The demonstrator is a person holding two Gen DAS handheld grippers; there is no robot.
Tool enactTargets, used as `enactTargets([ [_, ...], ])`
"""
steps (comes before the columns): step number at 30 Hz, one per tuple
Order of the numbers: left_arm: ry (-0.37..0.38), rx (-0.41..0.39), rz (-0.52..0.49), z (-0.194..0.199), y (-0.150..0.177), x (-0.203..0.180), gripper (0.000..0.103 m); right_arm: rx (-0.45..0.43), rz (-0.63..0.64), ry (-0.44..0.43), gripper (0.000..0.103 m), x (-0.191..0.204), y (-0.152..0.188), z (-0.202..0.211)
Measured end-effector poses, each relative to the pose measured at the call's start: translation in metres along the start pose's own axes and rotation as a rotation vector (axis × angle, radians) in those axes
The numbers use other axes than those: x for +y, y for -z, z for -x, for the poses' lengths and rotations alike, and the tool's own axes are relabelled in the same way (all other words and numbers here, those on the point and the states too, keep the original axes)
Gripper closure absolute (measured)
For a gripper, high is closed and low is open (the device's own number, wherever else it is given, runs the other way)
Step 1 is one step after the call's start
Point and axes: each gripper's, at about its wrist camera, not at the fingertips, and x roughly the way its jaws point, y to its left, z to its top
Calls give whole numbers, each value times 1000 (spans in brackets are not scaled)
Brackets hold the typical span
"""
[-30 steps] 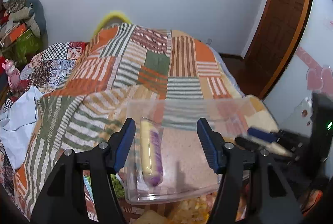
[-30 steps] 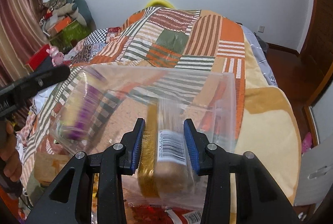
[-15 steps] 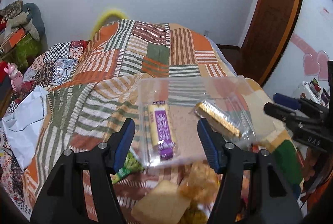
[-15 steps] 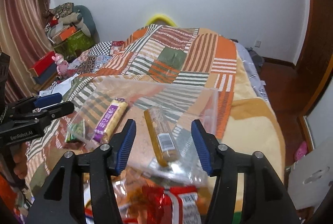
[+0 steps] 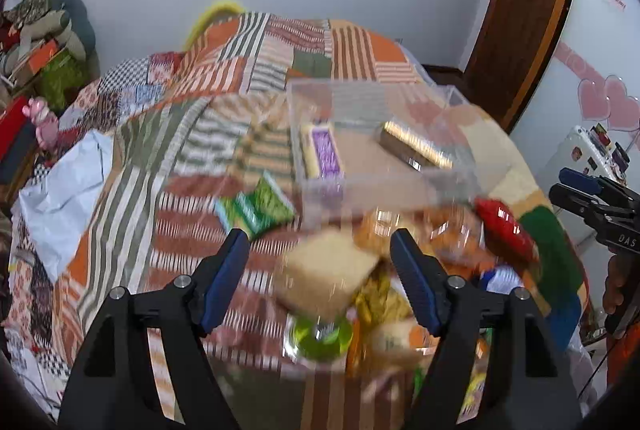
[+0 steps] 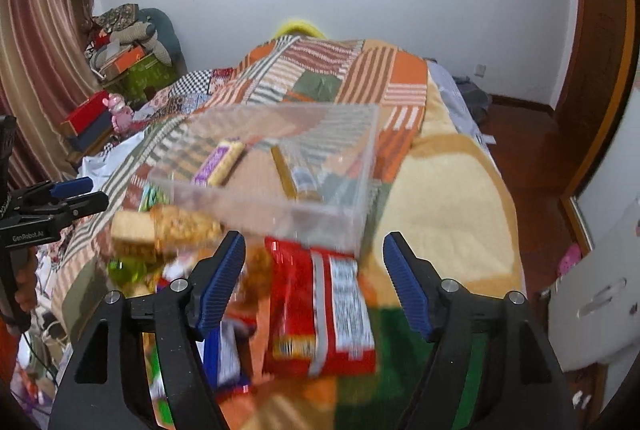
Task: Organize snacks
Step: 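Grasp the green jelly cup with the left tool while the right tool grasps the red chip bag, then carry the jelly cup and chip bag into the clear box and release both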
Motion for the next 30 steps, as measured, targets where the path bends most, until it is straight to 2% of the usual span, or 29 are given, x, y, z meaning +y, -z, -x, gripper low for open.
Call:
enactTargets([
  [12, 14, 137, 42, -26, 56, 6, 30, 117, -54, -7, 32, -14, 35, -23],
  [14, 21, 155, 30, -33, 60, 4, 35, 123, -62, -18, 32, -15, 39, -26],
  [19, 62, 150, 44, -42, 61, 2, 43, 130, -80, -37, 21, -14, 38, -37],
  [24, 53, 139, 57, -49, 63, 2, 48, 178, -60, -36, 21, -7, 44, -56],
  [25, 37, 135, 55, -50, 63, 2, 55, 186, -57, -32, 21, -7, 45, -59],
  [30, 16, 123, 35, -51, 66, 1, 55, 203, -88, -40, 20, -12, 50, -69],
])
